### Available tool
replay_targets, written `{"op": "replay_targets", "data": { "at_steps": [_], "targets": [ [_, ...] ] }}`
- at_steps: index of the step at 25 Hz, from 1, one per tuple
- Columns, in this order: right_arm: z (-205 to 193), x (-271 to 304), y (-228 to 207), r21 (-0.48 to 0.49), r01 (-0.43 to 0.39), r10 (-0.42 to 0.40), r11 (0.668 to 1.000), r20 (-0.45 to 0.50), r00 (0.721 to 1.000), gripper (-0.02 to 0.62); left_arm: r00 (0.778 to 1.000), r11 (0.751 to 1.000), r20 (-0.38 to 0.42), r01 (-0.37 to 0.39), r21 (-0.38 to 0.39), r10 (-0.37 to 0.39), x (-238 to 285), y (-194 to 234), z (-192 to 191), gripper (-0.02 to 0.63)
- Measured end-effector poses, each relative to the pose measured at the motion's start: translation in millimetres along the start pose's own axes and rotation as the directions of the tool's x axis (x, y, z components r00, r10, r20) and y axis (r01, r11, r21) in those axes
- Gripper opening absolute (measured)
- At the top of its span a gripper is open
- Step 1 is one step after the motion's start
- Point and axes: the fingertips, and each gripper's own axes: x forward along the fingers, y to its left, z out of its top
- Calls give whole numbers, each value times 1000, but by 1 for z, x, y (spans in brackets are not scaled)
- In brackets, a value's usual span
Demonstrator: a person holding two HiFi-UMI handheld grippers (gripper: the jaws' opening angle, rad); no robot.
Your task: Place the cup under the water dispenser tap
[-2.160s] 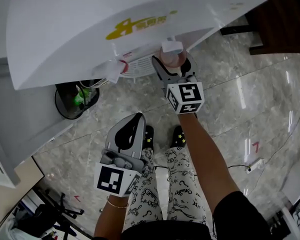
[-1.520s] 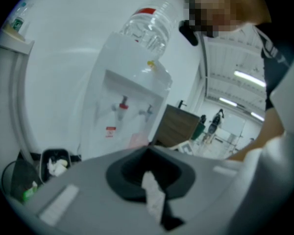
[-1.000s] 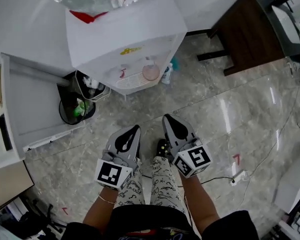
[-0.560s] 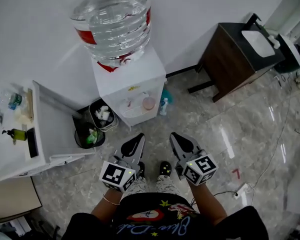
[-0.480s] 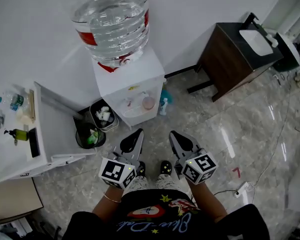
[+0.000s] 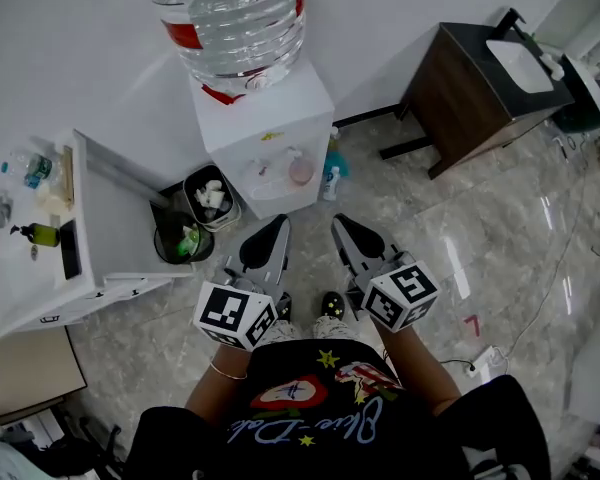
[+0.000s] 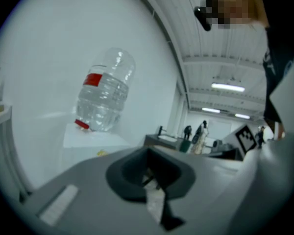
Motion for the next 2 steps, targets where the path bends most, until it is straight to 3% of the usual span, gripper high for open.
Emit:
{"op": "replay_targets", "data": {
  "at_steps": [2],
  "targets": [
    [-1,0,-1,9,0,0,1000,2,1000,14,1000,1000,4,6,-12,-6,0,-4,0,-2]
  ]
}}
